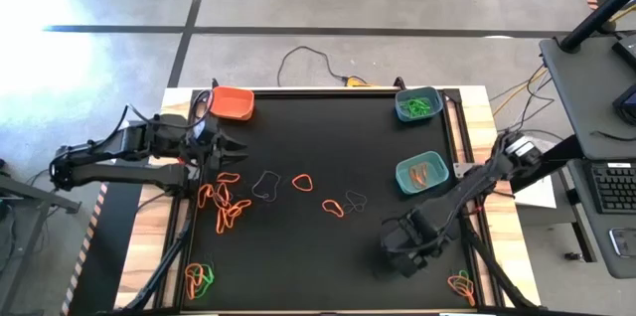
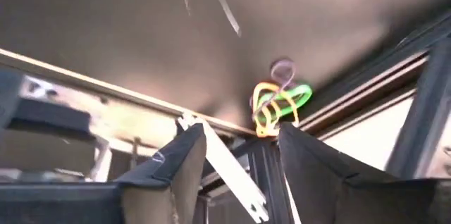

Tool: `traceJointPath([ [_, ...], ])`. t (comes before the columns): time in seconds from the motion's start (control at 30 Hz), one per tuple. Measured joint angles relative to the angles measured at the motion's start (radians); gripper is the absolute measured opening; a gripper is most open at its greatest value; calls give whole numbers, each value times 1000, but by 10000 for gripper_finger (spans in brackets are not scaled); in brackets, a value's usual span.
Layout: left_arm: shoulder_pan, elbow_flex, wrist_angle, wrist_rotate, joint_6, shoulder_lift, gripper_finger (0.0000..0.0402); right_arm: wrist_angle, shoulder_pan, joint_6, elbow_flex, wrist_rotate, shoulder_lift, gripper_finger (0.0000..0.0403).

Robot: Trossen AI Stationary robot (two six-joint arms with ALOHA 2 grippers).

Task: Sort rubber bands into baskets
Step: Put the orange rubber band into the green bin

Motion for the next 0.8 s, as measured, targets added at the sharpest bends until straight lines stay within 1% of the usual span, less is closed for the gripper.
traceJointPath([
  [0.13, 0, 0, 15, 0, 2, 27, 153, 86, 57, 37, -1, -49, 57, 190],
  [0.23, 0, 0, 15, 4, 1, 41, 153, 108, 92, 66, -19, -133, 96, 191],
  [0.33, -1, 0, 15, 18, 0, 52, 153, 135, 130, 83, -58, -169, 116, 191],
  [0.4, -3, 0, 15, 24, 0, 57, 153, 210, 146, 112, -99, -194, 116, 191],
  [0.53, -6, 0, 15, 26, -7, 58, 153, 393, 165, 199, -195, -195, 108, 191],
  [0.67, -7, 0, 17, 27, -15, 58, 153, 539, 171, 274, -272, -195, 109, 191],
  [0.73, -7, 0, 17, 27, -30, 58, 153, 573, 181, 291, -303, -195, 109, 188],
  [0.8, -7, 0, 18, 27, -32, 57, 153, 558, 196, 307, -334, -205, 109, 179],
])
